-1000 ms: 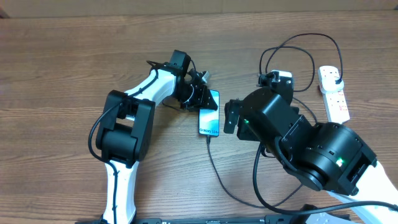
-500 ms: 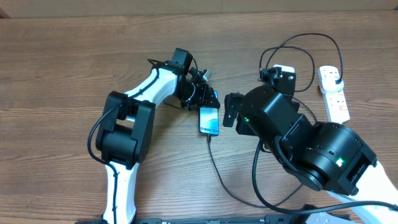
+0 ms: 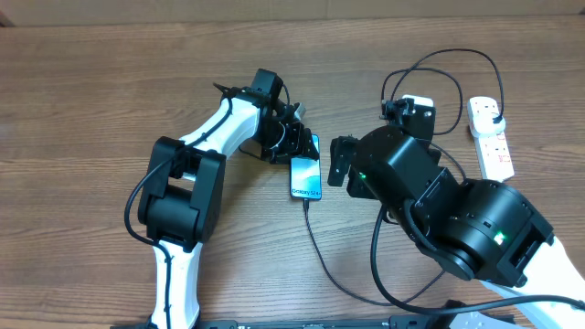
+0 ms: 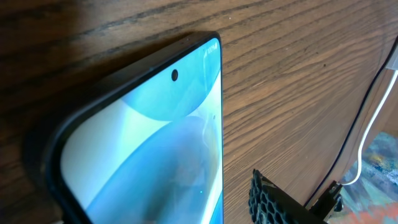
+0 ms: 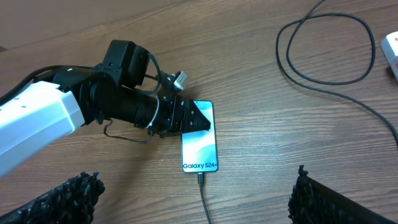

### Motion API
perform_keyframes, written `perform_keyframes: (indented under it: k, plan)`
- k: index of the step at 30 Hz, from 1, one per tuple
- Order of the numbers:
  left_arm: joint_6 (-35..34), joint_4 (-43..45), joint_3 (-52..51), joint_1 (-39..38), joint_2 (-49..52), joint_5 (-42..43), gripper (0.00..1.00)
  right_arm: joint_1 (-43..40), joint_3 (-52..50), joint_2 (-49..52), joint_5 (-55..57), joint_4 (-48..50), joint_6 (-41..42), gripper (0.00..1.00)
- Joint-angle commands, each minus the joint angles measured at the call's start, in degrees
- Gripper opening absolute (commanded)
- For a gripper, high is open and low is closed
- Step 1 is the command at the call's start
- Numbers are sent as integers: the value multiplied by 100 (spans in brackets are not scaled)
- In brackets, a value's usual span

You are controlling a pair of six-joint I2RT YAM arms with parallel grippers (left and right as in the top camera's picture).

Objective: Plug charger to phone and switch on socket
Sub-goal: 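Set the phone flat on the table and open the left gripper, then withdraw the left gripper and bring the right gripper to the power strip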

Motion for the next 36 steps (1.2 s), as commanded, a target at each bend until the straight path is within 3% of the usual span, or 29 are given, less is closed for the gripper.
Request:
perform_keyframes:
  k: [1, 3, 9, 16, 19, 24, 30, 36]
  plan:
    - [-81, -66, -262, 31, 455, -1373, 58, -22, 127, -50, -42, 13, 20, 100]
    - [-81, -83, -262, 31, 455, -1449, 59, -22, 127, -50, -131, 15, 17, 100]
    - [-79, -105, -262, 31, 455, -1768, 100, -22, 127, -46, -131, 11, 15, 100]
    - [232, -267, -111, 125, 413, -1797, 100, -22, 127, -44, 203, 11, 11, 100]
    - [245, -855, 341, 332, 190, -2107, 100, -31, 127, -46, 772, -114, 39, 100]
    - [243, -1779, 1211, 708, -835, -2780, 100, -688, 127, -39, 1058, -468, 881, 98]
    - [243, -1799, 1384, 817, -3021, -3703, 100, -2734, 127, 101, 662, -894, 1027, 41]
    - [249, -1934, 1384, 778, -4728, -4977, 100, -4645, 127, 603, -168, -313, 24, 12]
